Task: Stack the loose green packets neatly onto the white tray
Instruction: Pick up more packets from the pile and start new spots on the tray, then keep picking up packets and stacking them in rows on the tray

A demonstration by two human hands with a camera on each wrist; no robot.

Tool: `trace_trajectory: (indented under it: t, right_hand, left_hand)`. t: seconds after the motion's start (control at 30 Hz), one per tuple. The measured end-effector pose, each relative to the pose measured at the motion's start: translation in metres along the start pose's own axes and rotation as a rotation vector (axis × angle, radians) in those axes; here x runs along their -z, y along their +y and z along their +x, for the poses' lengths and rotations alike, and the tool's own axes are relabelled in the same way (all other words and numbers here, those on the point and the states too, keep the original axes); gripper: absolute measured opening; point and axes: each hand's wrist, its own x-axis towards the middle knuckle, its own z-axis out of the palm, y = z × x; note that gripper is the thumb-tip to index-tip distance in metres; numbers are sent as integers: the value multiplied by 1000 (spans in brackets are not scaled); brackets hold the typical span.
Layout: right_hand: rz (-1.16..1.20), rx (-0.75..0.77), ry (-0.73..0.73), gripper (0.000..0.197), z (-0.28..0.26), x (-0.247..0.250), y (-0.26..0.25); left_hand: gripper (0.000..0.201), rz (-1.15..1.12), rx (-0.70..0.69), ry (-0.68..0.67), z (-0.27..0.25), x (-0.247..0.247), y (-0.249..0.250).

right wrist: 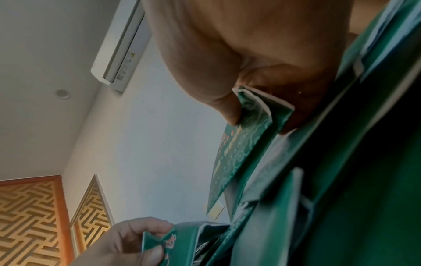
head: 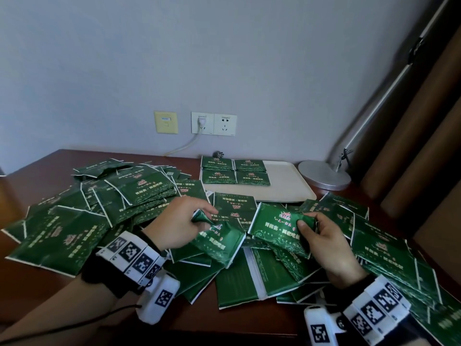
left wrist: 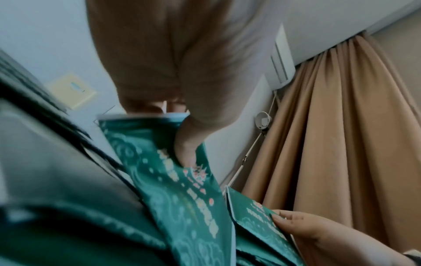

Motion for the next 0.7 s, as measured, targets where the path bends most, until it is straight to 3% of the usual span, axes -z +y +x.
trace_trajectory:
  t: [0.1,0.3,0.37,0.5,0.6,0.7]
  right_hand:
    - [-44,2,8,5,2,-1,4]
    - [-61,24,75,18,7,0,15]
    - [-59,22,49,25,7,0,17]
    - [-131,29,30,26,6,-4,20]
    - [-172,61,42,24,5,-5,20]
    - [-117,93,40,24,2,-4,9]
  left_hand:
    - [15,-22,5,104,1,5,3]
    - [20,-220,4,129,10,5,-5]
    - [27,-188,89,99,13,0,-9]
    - [60,-182,301,-121,16,-5,-22]
    - [57,-196,299,-140,18,-5,-28]
    - [43,-198,228,-60,21,-2,-27]
